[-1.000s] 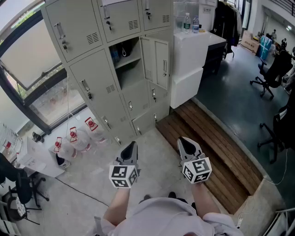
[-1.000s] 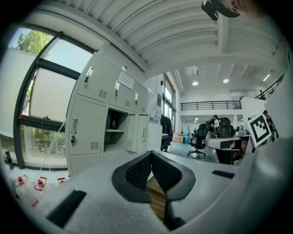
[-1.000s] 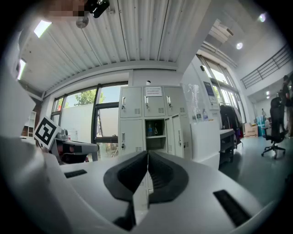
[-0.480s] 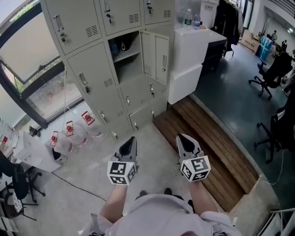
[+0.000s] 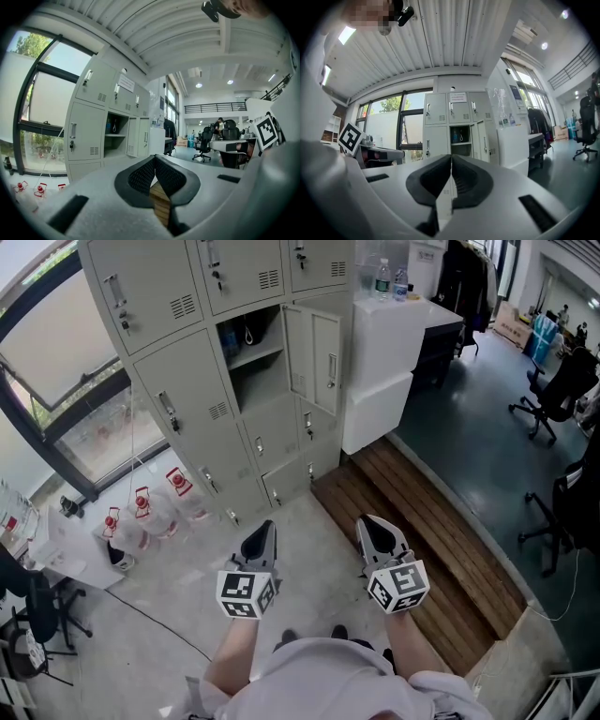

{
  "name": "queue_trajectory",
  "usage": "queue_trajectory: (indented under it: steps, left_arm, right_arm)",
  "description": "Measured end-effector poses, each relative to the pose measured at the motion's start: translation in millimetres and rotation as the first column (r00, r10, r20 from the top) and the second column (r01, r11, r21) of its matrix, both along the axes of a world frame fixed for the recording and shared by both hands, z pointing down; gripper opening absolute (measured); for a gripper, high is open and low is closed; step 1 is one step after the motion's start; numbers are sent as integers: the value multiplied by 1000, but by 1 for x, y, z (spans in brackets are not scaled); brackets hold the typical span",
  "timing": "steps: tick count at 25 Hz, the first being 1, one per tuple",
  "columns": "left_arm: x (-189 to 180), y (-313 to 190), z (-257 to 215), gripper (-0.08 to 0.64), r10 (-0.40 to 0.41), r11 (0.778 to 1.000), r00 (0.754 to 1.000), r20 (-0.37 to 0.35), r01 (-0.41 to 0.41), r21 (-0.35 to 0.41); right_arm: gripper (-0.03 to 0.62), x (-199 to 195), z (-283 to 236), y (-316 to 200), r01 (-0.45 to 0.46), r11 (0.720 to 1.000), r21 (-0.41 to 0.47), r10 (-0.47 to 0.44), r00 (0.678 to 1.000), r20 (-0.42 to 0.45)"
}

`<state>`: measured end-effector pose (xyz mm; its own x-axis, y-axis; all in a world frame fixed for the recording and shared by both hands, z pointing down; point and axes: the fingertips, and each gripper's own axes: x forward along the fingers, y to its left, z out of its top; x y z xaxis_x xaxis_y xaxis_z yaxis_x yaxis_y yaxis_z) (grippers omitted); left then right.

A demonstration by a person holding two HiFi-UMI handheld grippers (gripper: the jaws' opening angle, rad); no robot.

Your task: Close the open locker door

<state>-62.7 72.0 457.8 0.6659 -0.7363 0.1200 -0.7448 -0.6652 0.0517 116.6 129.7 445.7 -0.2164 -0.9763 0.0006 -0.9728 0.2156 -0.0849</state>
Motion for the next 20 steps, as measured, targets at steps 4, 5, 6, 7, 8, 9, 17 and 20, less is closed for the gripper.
queue_trajectory:
  steps: [4, 5, 6, 7, 8, 9, 17, 20]
  left_arm:
    - [16, 0, 2, 8, -23, 1000, 1000, -2, 23, 1]
    - [20, 0, 3, 8, -30, 1000, 1000, -3, 30, 1]
    - [24, -1, 3, 7, -37, 999, 999, -4, 37, 2]
    - [28, -1, 3, 8, -44, 999, 999, -6, 44, 3]
    - [33, -2, 3, 8, -50, 999, 999, -7, 50, 4]
    - [38, -2, 4, 8, -57, 998, 998, -10, 57, 4]
    - [56, -28, 9, 8, -80, 997, 997, -2, 80, 0]
    - [59, -53, 12, 8, -77, 997, 997, -6, 77, 0]
  right_arm:
    - [14, 20, 4, -1, 12, 1000, -5, -12, 1000, 13]
    - [14, 26, 5, -1, 16, 1000, -6, -16, 1000, 11]
    - [14, 31, 6, -2, 21, 1000, -8, -21, 1000, 10]
    - [14, 37, 7, -2, 26, 1000, -9, -26, 1000, 8]
    - [14, 43, 9, -3, 30, 999, -11, -30, 1000, 6]
    - [14, 49, 10, -5, 33, 999, -13, -33, 999, 5]
    - [14, 73, 17, -35, 45, 999, -23, -44, 999, 13]
    - [14, 76, 21, -60, 41, 999, -30, -40, 999, 13]
